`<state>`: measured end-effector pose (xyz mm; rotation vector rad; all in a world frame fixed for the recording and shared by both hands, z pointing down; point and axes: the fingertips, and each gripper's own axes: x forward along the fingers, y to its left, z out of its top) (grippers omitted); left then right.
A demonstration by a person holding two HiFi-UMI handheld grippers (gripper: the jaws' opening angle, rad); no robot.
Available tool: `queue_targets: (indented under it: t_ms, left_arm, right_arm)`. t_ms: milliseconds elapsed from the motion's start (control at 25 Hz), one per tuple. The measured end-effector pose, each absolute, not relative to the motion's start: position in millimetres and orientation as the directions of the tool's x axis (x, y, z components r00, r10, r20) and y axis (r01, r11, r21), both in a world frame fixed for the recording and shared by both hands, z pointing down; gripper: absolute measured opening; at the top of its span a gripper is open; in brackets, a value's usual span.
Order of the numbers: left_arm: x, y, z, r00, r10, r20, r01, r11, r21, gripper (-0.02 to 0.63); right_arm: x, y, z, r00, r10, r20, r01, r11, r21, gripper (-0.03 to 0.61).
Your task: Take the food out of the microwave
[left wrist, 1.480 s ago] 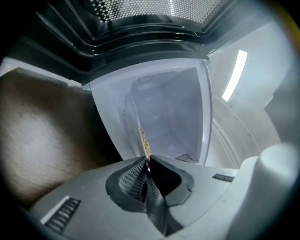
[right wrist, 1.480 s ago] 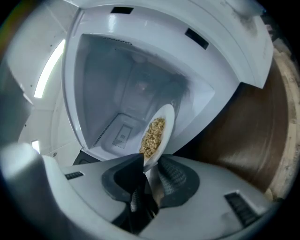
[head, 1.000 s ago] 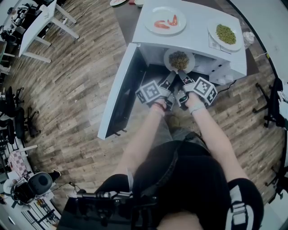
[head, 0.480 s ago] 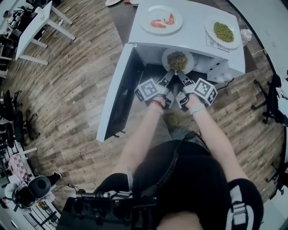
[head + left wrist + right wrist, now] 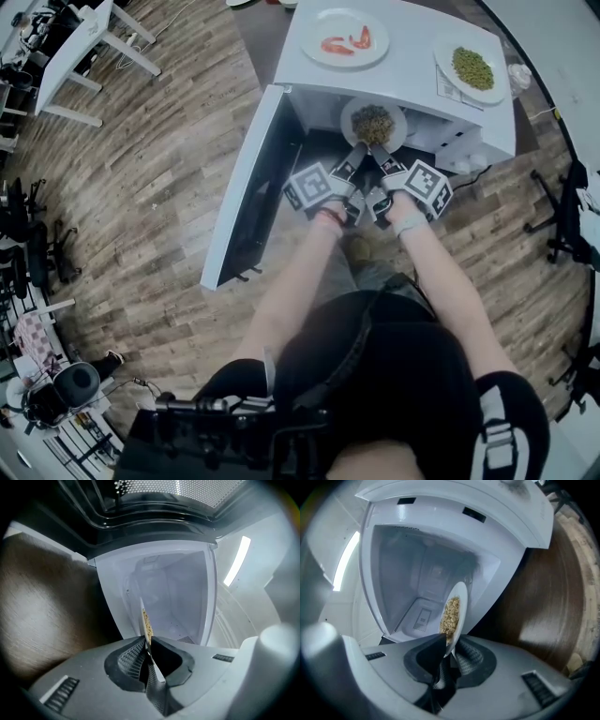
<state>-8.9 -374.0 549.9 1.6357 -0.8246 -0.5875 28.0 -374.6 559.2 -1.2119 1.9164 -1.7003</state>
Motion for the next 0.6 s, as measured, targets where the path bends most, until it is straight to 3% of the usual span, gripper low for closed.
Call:
queue_targets:
  t_ms: [600]
  left_arm:
    - [-9,-353,550,0.581,-0.813,0.038,-0.205,-0.101,0.974,0.038]
  right_arm:
    - [27,-358,555,-0.641,-0.708,0.296,-0.440,0.023,-0.898,0.057]
